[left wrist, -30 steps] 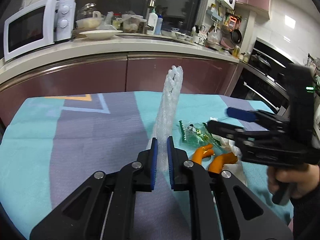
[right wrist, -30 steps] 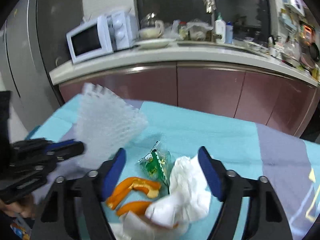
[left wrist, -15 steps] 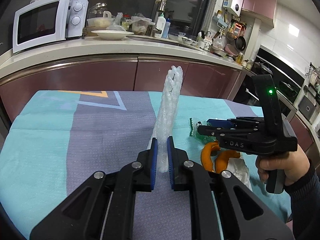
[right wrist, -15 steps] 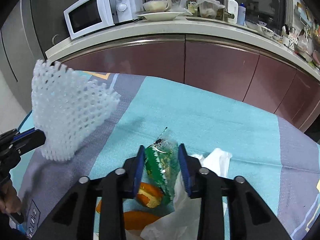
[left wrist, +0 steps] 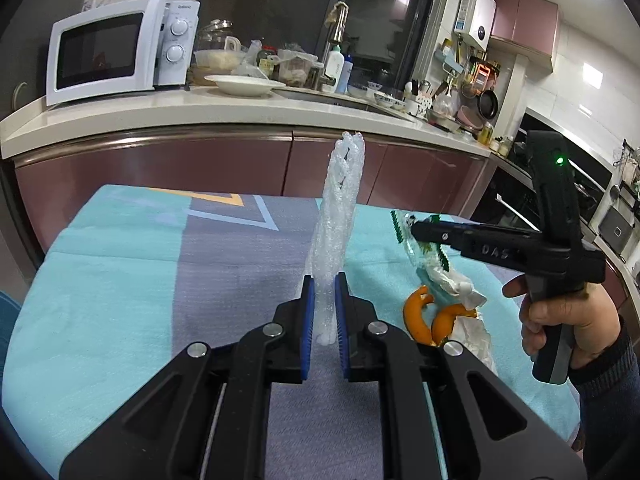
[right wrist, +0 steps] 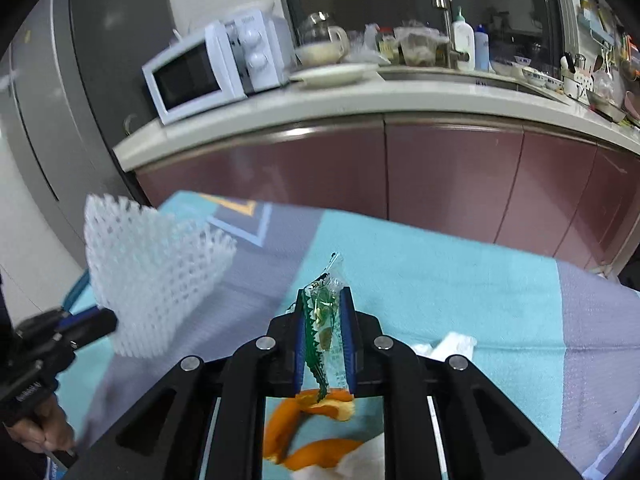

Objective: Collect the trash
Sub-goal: 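Carry the netting and green wrapper to the blue bin and open both grippers, then move both tools back over the table toward the orange peels and tissues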

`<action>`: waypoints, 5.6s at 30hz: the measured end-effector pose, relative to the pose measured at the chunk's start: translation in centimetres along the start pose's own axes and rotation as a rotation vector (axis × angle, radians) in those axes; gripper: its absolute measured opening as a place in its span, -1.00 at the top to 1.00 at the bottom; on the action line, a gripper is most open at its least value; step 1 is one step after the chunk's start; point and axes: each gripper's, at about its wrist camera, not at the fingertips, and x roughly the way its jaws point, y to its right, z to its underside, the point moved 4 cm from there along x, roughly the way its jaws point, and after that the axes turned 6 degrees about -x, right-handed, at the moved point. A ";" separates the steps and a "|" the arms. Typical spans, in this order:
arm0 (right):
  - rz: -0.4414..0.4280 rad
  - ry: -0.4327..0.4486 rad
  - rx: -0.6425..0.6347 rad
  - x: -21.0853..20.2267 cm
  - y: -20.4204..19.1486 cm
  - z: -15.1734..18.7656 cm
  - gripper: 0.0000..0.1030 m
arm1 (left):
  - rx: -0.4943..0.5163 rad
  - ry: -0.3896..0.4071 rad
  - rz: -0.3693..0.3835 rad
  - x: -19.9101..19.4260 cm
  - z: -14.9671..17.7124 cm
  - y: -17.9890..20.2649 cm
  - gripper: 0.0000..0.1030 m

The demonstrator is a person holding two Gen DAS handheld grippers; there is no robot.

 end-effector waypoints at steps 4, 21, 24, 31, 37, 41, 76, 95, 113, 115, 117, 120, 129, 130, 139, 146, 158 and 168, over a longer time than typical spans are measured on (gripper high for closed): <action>-0.012 0.048 -0.009 -2.1 -1.3 -0.5 0.74 | -0.001 0.025 -0.003 -1.8 0.0 -0.2 0.79; -0.147 0.204 -0.035 -9.4 -9.7 1.9 0.74 | -0.032 0.125 -0.155 -11.9 1.3 -5.3 0.79; -0.183 0.210 -0.054 -9.3 -11.6 1.7 0.74 | -0.029 0.142 -0.201 -13.8 1.2 -7.0 0.79; -0.272 0.223 -0.111 -8.7 -16.5 0.3 0.74 | -0.050 0.193 -0.323 -19.0 0.9 -12.0 0.79; -0.344 0.225 -0.166 -8.0 -20.9 -1.2 0.74 | -0.078 0.225 -0.422 -23.1 1.1 -16.5 0.79; -0.382 0.222 -0.199 -7.4 -23.3 -2.2 0.74 | -0.107 0.239 -0.479 -25.5 1.3 -19.5 0.79; -0.521 -0.265 -0.398 17.4 -47.3 -3.3 0.72 | -0.370 0.020 -0.717 -21.0 7.9 -42.2 0.78; -0.530 -0.329 -0.298 20.9 -46.5 -2.5 -0.02 | -0.382 0.033 -0.769 -20.1 8.3 -42.6 -0.30; -0.536 -0.127 -0.223 13.9 -41.3 -3.5 -0.56 | -0.278 0.095 -0.808 -23.0 6.5 -37.6 -0.88; -0.530 -0.101 -0.216 12.9 -40.7 -3.7 -0.71 | -0.267 0.101 -0.806 -23.3 6.2 -36.6 -0.89; -0.522 -0.065 -0.209 11.4 -39.8 -3.8 -0.77 | -0.257 0.107 -0.801 -23.6 5.9 -35.9 -0.89; -0.511 -0.020 -0.207 9.4 -38.8 -3.9 -0.87 | -0.241 0.118 -0.791 -24.1 5.5 -34.2 -0.89; -0.458 0.110 -0.213 2.1 -34.0 -1.7 -0.87 | -0.190 0.179 -0.723 -26.1 5.1 -27.4 -0.89; -0.435 0.135 -0.215 0.7 -33.0 -1.1 -0.87 | -0.183 0.192 -0.711 -26.4 5.1 -26.6 -0.89; -0.306 0.261 -0.180 -7.1 -26.8 2.9 -0.87 | -0.135 0.278 -0.644 -28.3 6.9 -19.0 -0.89; -0.170 0.332 -0.161 -11.4 -22.9 6.3 -0.87 | -0.113 0.300 -0.548 -27.5 8.1 -14.1 -0.89; 0.082 0.385 -0.085 -16.8 -15.8 12.8 -0.87 | 0.015 0.233 -0.359 -21.6 9.8 -5.5 -0.89; 0.234 0.381 0.012 -18.6 -11.7 16.2 -0.87 | 0.087 0.177 -0.254 -17.9 10.2 -1.1 -0.89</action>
